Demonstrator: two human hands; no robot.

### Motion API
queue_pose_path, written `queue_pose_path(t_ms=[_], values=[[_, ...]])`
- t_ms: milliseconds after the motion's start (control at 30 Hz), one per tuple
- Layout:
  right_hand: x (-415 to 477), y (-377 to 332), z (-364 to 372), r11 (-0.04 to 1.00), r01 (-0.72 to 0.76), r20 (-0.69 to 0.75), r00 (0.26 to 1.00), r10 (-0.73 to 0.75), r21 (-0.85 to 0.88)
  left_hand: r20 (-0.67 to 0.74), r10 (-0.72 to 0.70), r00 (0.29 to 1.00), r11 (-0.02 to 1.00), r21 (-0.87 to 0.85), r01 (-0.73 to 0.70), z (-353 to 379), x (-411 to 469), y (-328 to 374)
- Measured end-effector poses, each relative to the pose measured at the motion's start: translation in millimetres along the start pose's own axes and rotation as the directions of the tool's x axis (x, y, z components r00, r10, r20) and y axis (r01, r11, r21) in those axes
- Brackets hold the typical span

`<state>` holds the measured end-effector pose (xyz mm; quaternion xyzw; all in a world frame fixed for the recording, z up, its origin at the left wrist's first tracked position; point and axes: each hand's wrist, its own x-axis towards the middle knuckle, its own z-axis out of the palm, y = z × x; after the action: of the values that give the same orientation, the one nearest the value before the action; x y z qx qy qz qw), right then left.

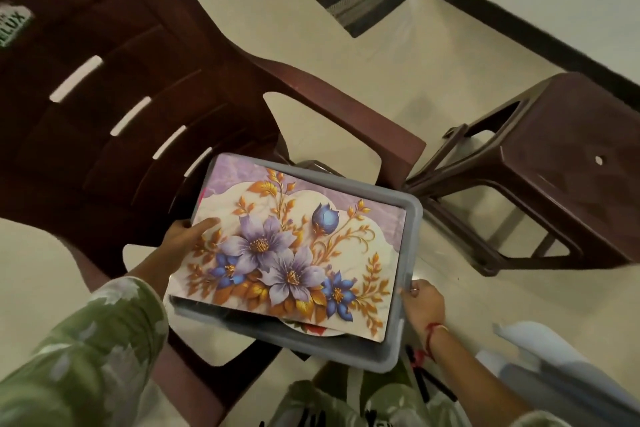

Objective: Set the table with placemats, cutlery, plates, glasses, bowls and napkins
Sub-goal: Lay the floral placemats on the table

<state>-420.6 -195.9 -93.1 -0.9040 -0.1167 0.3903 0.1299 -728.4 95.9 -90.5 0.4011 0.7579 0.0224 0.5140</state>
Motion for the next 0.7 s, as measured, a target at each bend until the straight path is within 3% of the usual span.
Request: queue_pose_path(t_ms=[267, 433, 500, 600, 700], values=[[10.9, 5.5, 9.5, 1.0, -0.023, 0.012, 1.0, 0.024, -0.017, 0.02, 0.033, 0.999, 0.999, 0.043, -0.034, -2.5, 41.5, -18.2], [4.5, 4.1, 8.3, 1.0, -0.006, 0.032, 0.999, 0.007, -0.028, 0.012, 0.098, 0.995, 0.979, 0.178, -0.098, 1.3, 27.3, -9.5], [-3.7, -0.6, 7.5, 0.999, 0.003, 0.024, 1.0, -0.004, 0.041, -0.01, 0.167, 0.986, 0.947, 0.278, -0.158, 3.3, 19.2, -6.3], [-22.5, -12.7, 8.1, 0.979, 0.202, -0.119, 0.972, -0.203, -0.02, -0.072, 0.299, 0.952, 0.9, 0.352, -0.256, 4.5, -1.6, 3.8], [-36.3, -23.1, 17.9, 0.882, 0.411, -0.026, 0.903, -0.428, -0.232, -0.073, 0.378, 0.923, 0.886, 0.318, -0.338, 4.4, -22.2, 12.0]])
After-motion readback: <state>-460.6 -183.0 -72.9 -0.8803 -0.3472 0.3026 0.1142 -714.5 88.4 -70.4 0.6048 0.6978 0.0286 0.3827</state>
